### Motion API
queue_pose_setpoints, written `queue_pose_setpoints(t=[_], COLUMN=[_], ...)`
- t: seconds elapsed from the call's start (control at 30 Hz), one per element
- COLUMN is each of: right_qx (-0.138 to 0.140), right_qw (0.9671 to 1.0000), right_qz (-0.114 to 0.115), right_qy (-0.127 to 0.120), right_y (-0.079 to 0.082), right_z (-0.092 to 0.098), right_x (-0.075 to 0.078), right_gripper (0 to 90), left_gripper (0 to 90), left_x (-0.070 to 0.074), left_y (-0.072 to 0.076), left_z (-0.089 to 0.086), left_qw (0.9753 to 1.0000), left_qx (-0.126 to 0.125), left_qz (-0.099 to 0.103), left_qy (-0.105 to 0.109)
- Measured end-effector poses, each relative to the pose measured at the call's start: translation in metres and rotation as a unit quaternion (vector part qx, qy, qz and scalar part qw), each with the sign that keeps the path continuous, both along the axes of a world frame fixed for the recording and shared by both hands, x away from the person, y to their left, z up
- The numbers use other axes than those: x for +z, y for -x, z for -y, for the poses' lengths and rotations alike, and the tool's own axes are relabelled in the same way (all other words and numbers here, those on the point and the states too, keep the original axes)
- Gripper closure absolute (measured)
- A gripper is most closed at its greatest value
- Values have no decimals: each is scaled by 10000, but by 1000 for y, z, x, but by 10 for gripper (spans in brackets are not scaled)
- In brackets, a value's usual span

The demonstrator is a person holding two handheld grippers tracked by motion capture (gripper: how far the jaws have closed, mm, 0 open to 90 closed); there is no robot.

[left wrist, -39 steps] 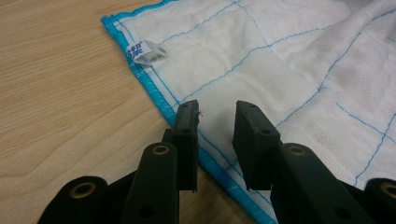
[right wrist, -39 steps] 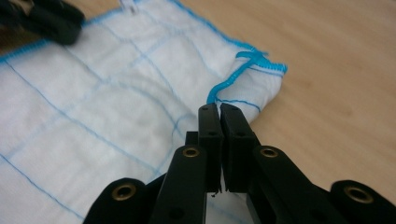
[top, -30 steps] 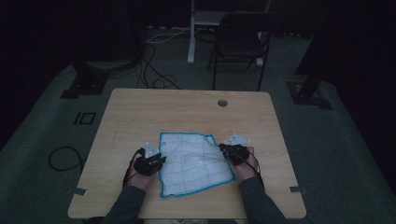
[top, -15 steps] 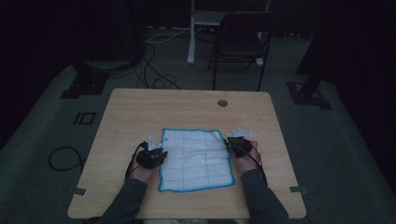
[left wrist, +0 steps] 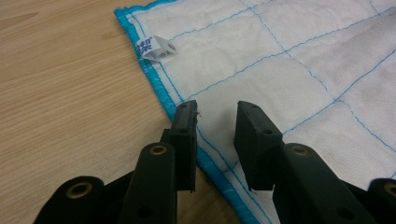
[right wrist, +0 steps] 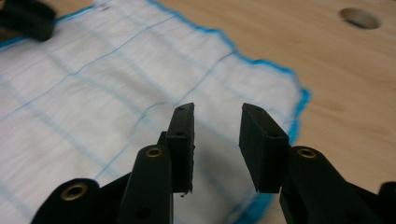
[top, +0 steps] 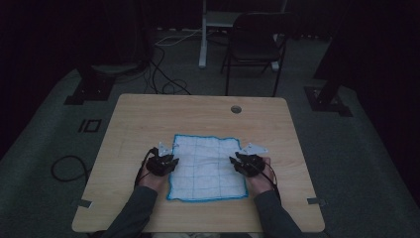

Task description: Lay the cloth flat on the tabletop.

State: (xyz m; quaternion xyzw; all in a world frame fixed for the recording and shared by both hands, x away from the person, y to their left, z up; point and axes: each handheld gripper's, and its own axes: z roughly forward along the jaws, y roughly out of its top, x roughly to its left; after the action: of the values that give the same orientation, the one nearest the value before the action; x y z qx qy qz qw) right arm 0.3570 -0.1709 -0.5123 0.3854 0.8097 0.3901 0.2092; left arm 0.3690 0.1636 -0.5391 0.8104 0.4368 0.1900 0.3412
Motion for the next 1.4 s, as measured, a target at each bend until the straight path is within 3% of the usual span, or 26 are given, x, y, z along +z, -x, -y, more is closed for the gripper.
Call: queue_pose_setpoints(t=[0.07,0.3,0.37,0.43,0.5,0.6,1.1,1.4], right_qx=[123,211,235,263,311,213,29,91], right_qw=[9999,9993,9984,9985,9981,9982,9987,9990], right_qz=[-69,-141,-289,-282,-306,-384,-430,-393], right_qy=[-51,287,426,388,431,397,272,212], right_y=[5,3,-6,-8,-13,-17,-3,-3], right_z=[-3,-10,-11,-11,-9,-6,-5,-7], right_x=[-4,-21,-29,-30,-29,-30,-31,-33], right_gripper=[648,609,563,543,448,379,384,381], left_gripper=[696,696,694,693,691,690,705,718], left_x=[0,-1,-1,-1,-1,-2,-1,-1], left_y=[0,0,0,0,-1,-1,-5,-3], left_z=[0,-1,-1,-1,-1,-1,-3,-9], left_qw=[10000,10000,10000,10000,10000,10000,10000,10000], left_qx=[-1,-3,-13,-19,-25,-30,-20,34], left_qz=[10,43,42,44,51,60,58,30], left_qy=[5,25,31,40,42,50,17,8])
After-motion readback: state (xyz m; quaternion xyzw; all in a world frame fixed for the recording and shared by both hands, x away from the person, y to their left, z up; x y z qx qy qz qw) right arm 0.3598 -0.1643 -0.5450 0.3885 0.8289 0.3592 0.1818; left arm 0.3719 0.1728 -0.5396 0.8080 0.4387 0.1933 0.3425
